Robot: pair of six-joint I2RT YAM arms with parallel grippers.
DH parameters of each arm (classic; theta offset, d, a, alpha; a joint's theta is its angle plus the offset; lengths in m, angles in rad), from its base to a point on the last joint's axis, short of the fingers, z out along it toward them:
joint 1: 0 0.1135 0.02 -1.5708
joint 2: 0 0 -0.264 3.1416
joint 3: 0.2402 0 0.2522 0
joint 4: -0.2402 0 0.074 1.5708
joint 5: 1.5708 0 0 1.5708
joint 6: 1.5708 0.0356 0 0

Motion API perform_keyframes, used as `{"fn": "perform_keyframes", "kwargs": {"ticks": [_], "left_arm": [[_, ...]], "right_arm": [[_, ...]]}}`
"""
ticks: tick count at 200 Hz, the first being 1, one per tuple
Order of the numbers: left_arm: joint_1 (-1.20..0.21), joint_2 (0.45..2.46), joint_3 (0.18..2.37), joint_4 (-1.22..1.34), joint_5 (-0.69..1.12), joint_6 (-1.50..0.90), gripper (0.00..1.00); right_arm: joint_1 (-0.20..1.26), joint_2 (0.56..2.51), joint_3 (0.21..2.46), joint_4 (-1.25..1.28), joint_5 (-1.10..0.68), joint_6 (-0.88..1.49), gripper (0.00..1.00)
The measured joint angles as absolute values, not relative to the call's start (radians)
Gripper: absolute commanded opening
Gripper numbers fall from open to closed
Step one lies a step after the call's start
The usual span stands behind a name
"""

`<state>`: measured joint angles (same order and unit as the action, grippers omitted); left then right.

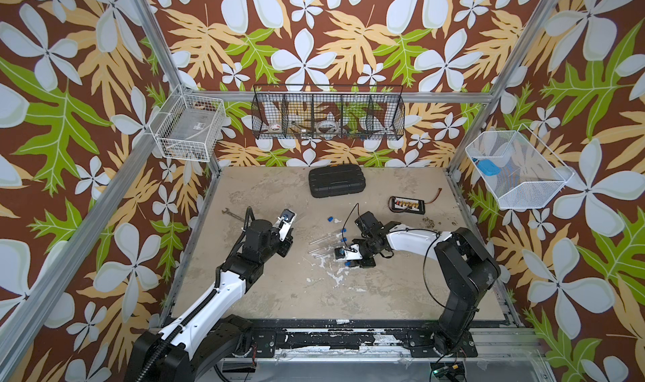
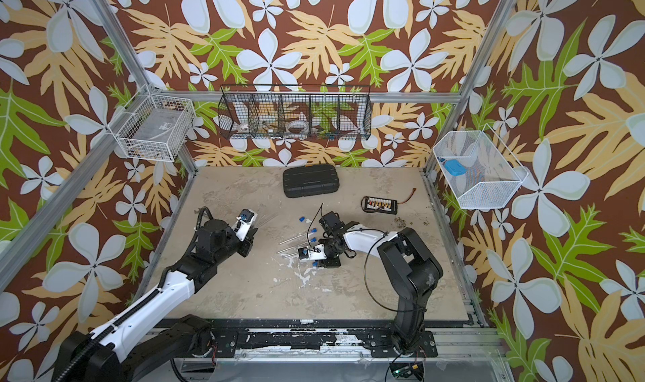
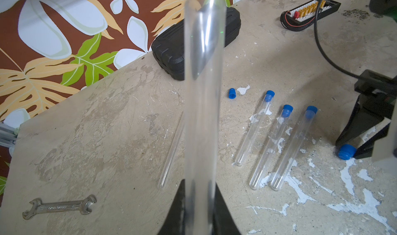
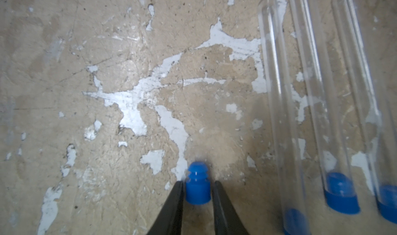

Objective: Insert stoppers into test tubes
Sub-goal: Pick up the stopper from the center of the board, then insert the stopper into the test tube.

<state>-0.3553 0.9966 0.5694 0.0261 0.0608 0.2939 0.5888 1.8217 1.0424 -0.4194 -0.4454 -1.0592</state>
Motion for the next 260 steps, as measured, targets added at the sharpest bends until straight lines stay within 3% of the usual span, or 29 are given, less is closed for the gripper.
{"fn": "perform_keyframes", "kwargs": {"ticks": [68,161,210,260], "left_arm": [[-0.355,0.994,0.569,0.026,0.061,0.298,0.00],[-0.355,0.992,0.569,0.021,0.062,0.321,0.00],[-0.365,0.995,0.588,0.018,0.114,0.343,0.00],[-0.492,1.026,0.590,0.016,0.173,0.442,0.00]], "right_arm": [[0.588,1.837,1.061,-0.441,-0.460,-1.055,0.23],[0.590,1.825,1.082,-0.464,-0.439,-1.044,0.09],[0.603,1.672,1.097,-0.491,-0.441,-0.949,0.03],[0.616,1.464,1.076,-0.557,-0.437,-0.741,0.00]]}}
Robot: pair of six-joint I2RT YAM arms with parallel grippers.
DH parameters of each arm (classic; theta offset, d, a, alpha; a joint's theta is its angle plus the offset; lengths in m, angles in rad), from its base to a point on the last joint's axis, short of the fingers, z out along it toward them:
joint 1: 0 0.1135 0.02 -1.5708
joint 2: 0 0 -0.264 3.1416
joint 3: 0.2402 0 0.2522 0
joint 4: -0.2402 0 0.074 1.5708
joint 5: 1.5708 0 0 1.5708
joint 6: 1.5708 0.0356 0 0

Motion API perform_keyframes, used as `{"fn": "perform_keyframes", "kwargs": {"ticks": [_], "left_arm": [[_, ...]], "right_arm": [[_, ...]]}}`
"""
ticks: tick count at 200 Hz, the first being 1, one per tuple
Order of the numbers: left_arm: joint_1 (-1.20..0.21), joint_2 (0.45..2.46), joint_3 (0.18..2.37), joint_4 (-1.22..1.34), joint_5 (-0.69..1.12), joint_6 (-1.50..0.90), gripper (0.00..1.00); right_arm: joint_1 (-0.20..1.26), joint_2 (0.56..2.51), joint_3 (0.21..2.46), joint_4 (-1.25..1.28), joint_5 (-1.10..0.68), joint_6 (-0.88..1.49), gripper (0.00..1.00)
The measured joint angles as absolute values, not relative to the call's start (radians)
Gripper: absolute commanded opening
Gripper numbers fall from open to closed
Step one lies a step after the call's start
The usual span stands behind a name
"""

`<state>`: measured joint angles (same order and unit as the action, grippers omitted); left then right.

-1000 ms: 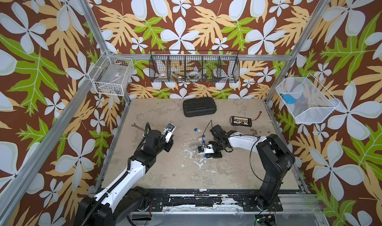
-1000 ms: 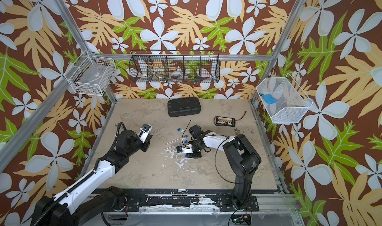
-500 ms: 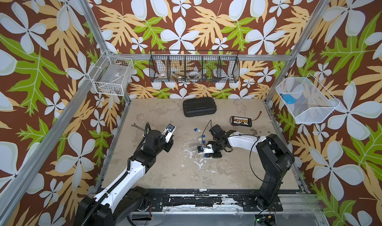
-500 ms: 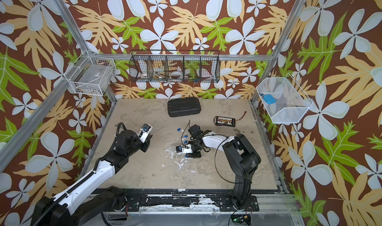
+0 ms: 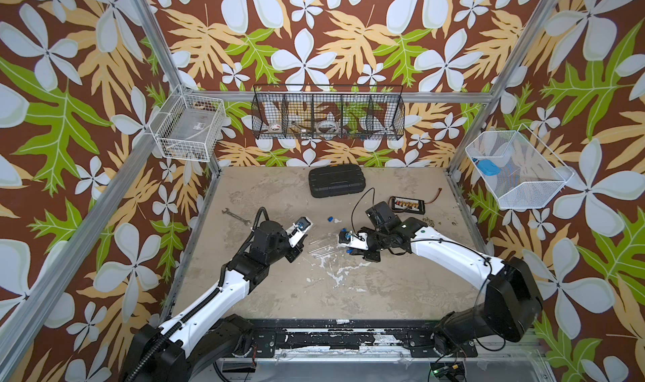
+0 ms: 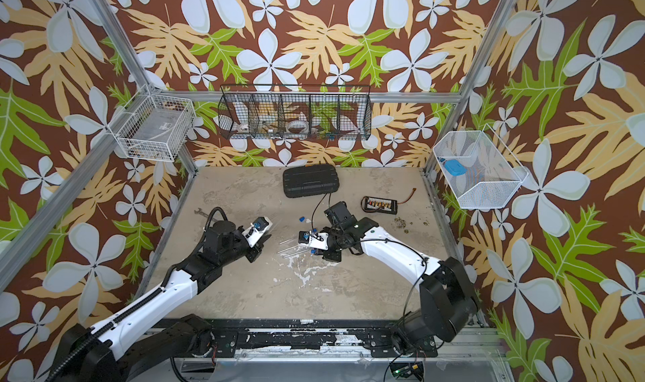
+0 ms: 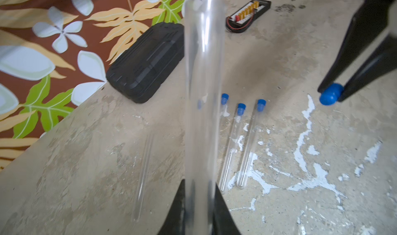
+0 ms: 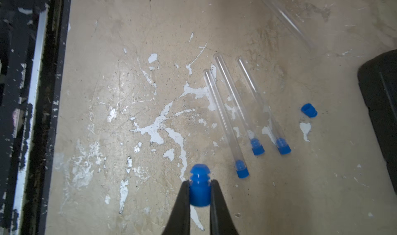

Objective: Insert stoppers into test tubes
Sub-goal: Insert the stopper into the test tube.

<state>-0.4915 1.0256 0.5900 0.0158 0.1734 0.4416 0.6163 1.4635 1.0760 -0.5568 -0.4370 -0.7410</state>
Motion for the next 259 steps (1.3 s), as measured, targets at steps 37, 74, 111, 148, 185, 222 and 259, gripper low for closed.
{"fn": "perform_keyframes", "kwargs": {"ticks": [37,74,111,148,185,222,259], "left_arm": [[-0.596,1.068,0.596,-0.016,0.162,0.568,0.00],[-0.678,1.119,0.615,-0.052,0.109,0.699,0.00],[-0.710,1.129,0.616,-0.069,0.070,0.791,0.00],[-0.719,1.129,0.616,-0.072,0.054,0.834,0.00],[-0.724,1.129,0.616,-0.071,0.054,0.843,0.00],[-0.724,1.127,0.616,-0.072,0.050,0.846,0.00],[-0.724,1.119,0.616,-0.075,0.051,0.847,0.00]], "right_arm": [[0.640,1.377,1.118,-0.633,-0.417,-0.598,0.00],[0.677,1.367,1.180,-0.713,-0.399,-0.524,0.00],[0.687,1.366,1.205,-0.754,-0.380,-0.509,0.00],[0.701,1.386,1.229,-0.756,-0.367,-0.509,0.00],[0.718,1.406,1.239,-0.754,-0.366,-0.510,0.00],[0.727,1.420,1.244,-0.754,-0.365,-0.514,0.00],[0.736,1.432,1.244,-0.754,-0.353,-0.515,0.00]]}}
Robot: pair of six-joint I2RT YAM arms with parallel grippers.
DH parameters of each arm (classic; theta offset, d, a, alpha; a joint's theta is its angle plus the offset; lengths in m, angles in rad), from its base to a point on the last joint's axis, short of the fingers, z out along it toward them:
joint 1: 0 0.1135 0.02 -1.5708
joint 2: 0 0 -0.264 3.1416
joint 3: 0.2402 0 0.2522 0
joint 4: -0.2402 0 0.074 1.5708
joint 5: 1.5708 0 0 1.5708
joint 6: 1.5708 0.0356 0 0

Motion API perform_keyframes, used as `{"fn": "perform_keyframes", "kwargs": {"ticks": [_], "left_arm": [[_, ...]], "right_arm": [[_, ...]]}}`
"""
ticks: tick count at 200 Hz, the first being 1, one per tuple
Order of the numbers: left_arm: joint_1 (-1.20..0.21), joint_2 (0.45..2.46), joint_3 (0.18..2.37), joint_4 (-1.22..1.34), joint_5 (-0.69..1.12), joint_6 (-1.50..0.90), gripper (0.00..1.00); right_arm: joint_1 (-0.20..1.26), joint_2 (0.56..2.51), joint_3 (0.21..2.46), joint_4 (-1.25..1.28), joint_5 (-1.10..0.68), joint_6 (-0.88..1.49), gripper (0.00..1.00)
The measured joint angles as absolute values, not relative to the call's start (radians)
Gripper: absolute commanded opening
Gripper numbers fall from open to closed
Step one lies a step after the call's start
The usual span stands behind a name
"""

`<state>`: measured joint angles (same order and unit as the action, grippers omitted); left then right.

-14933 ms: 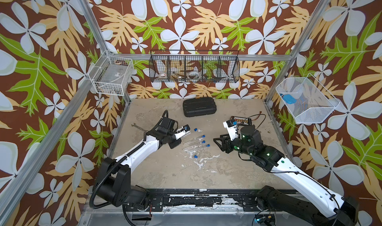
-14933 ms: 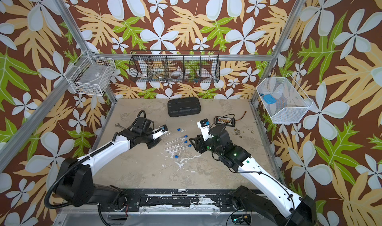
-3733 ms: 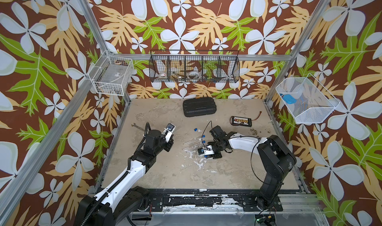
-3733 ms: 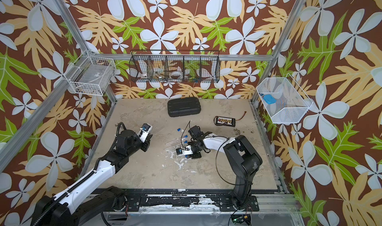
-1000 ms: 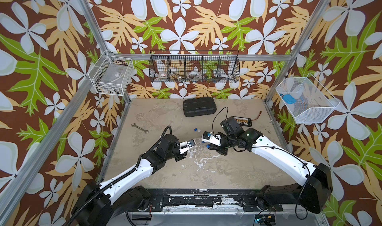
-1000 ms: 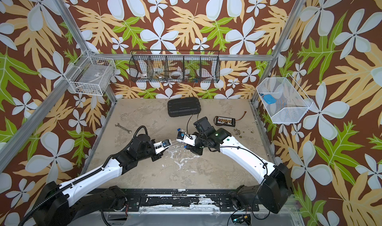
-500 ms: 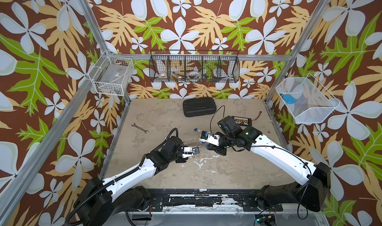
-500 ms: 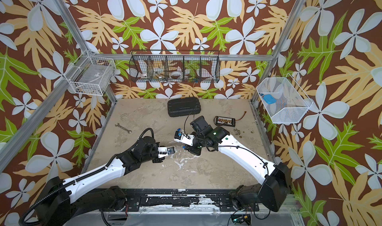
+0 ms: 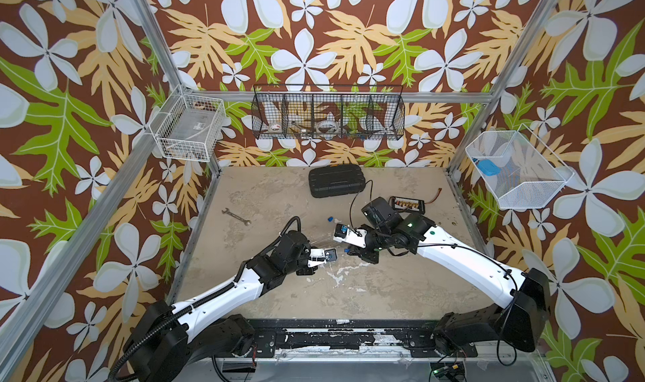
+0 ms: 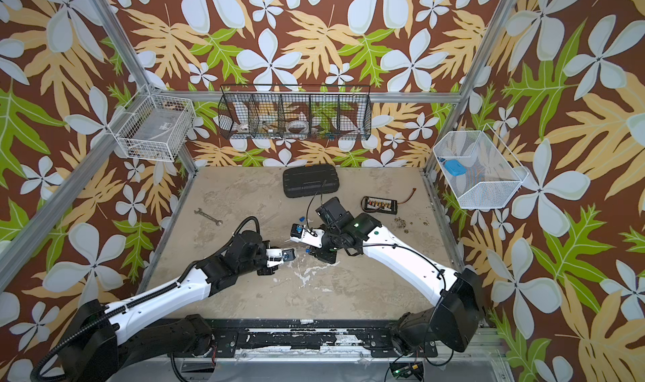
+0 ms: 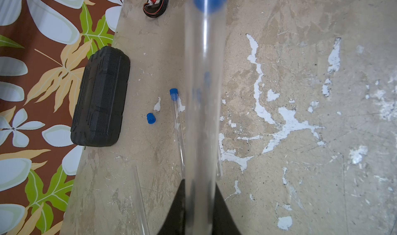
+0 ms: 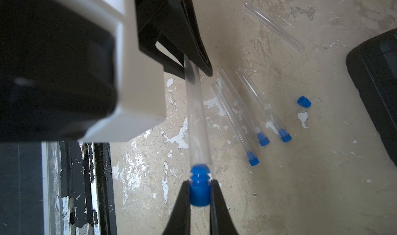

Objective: Insert stoppers into test tubes
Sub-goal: Insert the stopper into the test tube.

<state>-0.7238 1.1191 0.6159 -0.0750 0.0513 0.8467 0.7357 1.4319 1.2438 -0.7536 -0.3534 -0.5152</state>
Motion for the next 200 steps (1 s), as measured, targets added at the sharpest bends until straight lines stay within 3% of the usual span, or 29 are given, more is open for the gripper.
{"fn": "perform_keyframes", "kwargs": {"ticks": [70,134,200], "left_arm": [[-0.731,1.105,0.616,-0.095,0.044,0.859,0.00],[-0.796,1.075,0.616,-0.086,-0.088,0.968,0.00],[-0.853,0.969,0.564,-0.069,-0.200,1.076,0.00]], "right_arm": [[0.763,1.449,1.259,-0.763,-0.324,-0.532,0.00],[0.786,1.484,1.341,-0.859,-0.294,-0.533,0.00],[0.798,1.555,1.444,-0.952,-0.374,-0.500,0.00]]}}
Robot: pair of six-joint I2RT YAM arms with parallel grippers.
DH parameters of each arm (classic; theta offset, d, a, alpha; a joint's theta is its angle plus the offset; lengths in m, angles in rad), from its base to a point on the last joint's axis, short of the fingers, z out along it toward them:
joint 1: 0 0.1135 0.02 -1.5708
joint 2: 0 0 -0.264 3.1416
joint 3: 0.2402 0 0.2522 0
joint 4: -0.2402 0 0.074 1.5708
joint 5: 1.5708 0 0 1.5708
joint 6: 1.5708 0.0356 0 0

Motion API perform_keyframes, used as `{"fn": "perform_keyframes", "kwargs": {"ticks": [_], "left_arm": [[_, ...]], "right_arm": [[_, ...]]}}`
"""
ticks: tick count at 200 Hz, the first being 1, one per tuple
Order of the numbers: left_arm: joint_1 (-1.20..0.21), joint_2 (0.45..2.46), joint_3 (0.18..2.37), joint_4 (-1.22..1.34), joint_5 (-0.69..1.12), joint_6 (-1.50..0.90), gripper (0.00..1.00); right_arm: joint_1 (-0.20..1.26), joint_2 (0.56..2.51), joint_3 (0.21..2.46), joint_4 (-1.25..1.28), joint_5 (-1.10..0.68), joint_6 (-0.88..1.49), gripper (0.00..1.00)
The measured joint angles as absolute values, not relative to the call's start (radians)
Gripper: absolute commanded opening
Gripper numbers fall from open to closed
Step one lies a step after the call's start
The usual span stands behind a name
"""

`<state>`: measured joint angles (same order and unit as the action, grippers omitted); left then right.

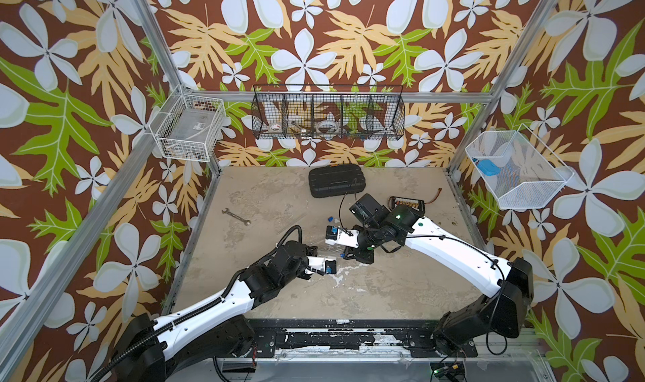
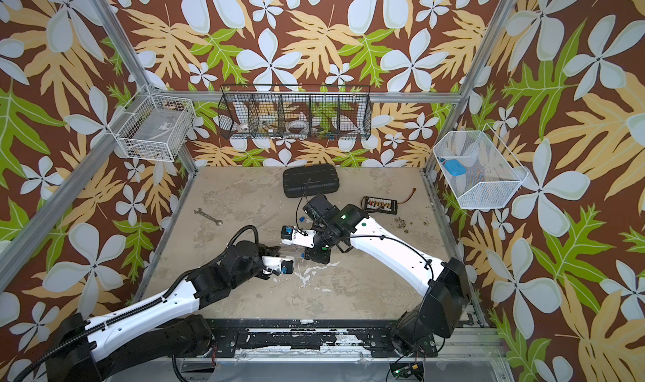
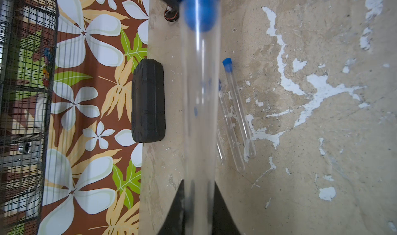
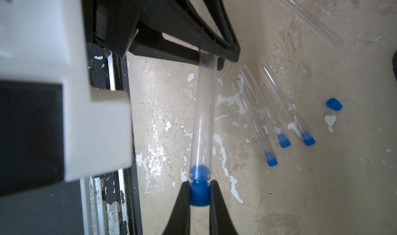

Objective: Insert stoppers into test tubes
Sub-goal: Insert the stopper into the test tube.

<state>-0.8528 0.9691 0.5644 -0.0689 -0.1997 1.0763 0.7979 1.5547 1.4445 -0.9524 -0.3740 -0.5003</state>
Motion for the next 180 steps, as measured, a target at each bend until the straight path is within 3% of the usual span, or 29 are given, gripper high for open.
{"fn": "perform_keyframes", "kwargs": {"ticks": [162,180], "left_arm": [[-0.861,0.941,0.557,-0.103,-0.149,1.075,0.00],[-0.862,0.941,0.551,-0.088,-0.165,1.078,0.00]], "right_arm": [[0.817,1.600,1.503,-1.019,-0.500,-0.376,0.00],[0.816,1.569,1.465,-0.972,-0.494,-0.382,0.17]]}}
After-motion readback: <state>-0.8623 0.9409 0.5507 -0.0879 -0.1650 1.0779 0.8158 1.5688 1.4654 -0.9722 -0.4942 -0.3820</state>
